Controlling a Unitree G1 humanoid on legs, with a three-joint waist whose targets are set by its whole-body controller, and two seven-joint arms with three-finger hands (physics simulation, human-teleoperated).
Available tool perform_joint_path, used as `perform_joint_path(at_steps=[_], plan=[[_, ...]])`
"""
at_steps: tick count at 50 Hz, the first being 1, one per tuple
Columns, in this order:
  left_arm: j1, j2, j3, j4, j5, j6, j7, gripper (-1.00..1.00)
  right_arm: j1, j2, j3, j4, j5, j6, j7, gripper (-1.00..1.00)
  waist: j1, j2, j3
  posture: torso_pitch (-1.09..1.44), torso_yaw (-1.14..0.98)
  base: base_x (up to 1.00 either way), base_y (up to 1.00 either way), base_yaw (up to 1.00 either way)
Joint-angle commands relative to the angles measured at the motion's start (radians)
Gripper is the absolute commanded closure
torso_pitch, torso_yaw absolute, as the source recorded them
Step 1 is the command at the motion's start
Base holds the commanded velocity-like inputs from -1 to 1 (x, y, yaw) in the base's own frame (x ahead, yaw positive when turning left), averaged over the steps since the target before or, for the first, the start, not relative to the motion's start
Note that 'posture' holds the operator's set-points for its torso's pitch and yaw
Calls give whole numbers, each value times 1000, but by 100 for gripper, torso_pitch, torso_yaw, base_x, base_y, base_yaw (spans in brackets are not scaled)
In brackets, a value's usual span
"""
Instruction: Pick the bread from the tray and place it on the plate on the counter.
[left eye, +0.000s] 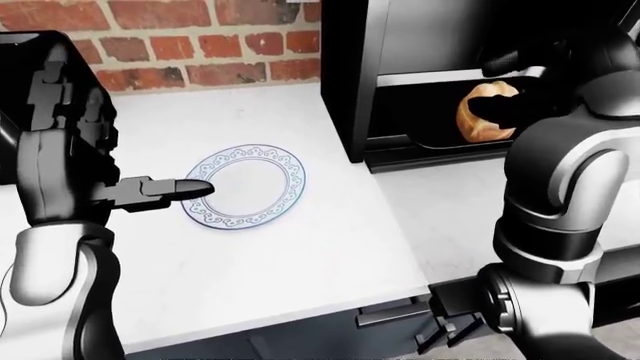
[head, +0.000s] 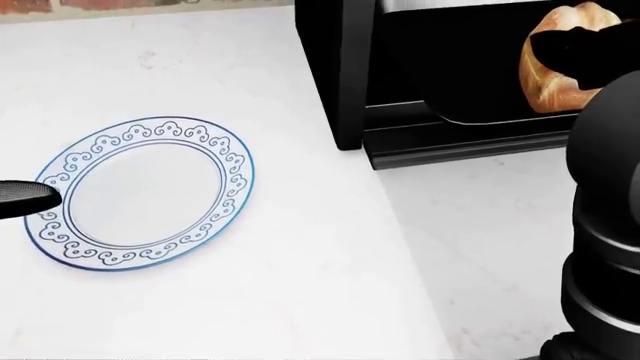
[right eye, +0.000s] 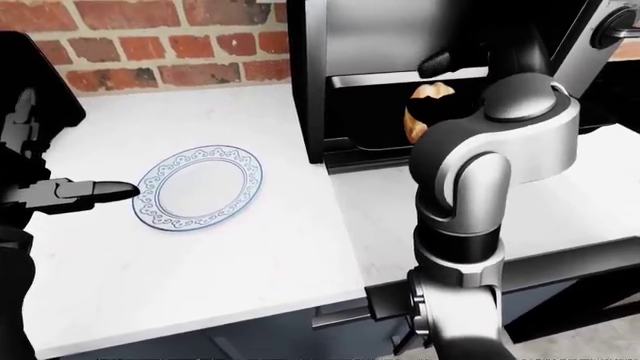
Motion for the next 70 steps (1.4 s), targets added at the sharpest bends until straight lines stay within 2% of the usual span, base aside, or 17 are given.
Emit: perform_joint_path(at_steps=[1, 6, 10, 17, 24, 30, 39, 45, 53, 63, 66, 70], plan=[[-22, 13, 9, -26, 1, -28, 4, -100, 1, 12, -11, -12, -13, -6, -10, 75, 0, 18, -5, 0, 0, 0, 0, 0], [-16, 11, 6, -23, 5, -35, 4, -100, -20, 16, -23, -1, 39, -24, -73, 100, 1, 20, -2, 0, 0, 0, 0, 0], [-16, 9, 6, -20, 7, -38, 2, -100, -33, 15, -30, 4, 109, -28, -154, 100, 2, 23, 0, 0, 0, 0, 0, 0], [-4, 7, 13, -27, 6, -39, 0, -100, -80, 12, -52, 14, 299, -73, -371, 100, 1, 31, 5, 0, 0, 0, 0, 0], [-1, 4, 12, -23, 7, -45, -1, -100, -106, -24, -36, -9, 408, -58, -457, 100, 0, 38, 10, 0, 0, 0, 0, 0], [-10, 4, 8, -19, 7, -43, 1, -100, -141, -56, -20, -35, 458, -28, -483, 100, 0, 41, 14, 0, 0, 0, 0, 0], [-27, 7, -4, -17, -1, -44, 1, -100, -208, -83, 78, -109, 387, 88, -347, 100, -2, 44, 18, 0, 0, 0, 0, 0], [-25, 5, 0, -22, -7, -41, 4, -100, -248, -42, 112, -115, 289, 102, -250, 100, -5, 48, 20, 0, 0, 0, 0, 0], [-16, 3, 0, -24, -16, -39, 8, -100, -309, 54, 145, -108, 133, 84, -82, 100, -6, 56, 21, 0, 1, 0, 0, 0], [-11, 4, 4, -33, -16, -32, 4, -100, -359, 208, 138, -107, -45, -15, 143, 100, 7, 69, 24, 0, 6, 0, 0, 0], [-10, 4, 6, -37, -18, -30, 3, -100, -378, 268, 125, -96, -44, -48, 136, 100, 13, 73, 24, 0, 8, 0, 0, 0], [-10, 8, 17, -44, -26, -22, 1, -100, -393, 300, 116, -81, -23, -71, 117, 100, 23, 77, 23, 0, 10, 0, 0, 0]])
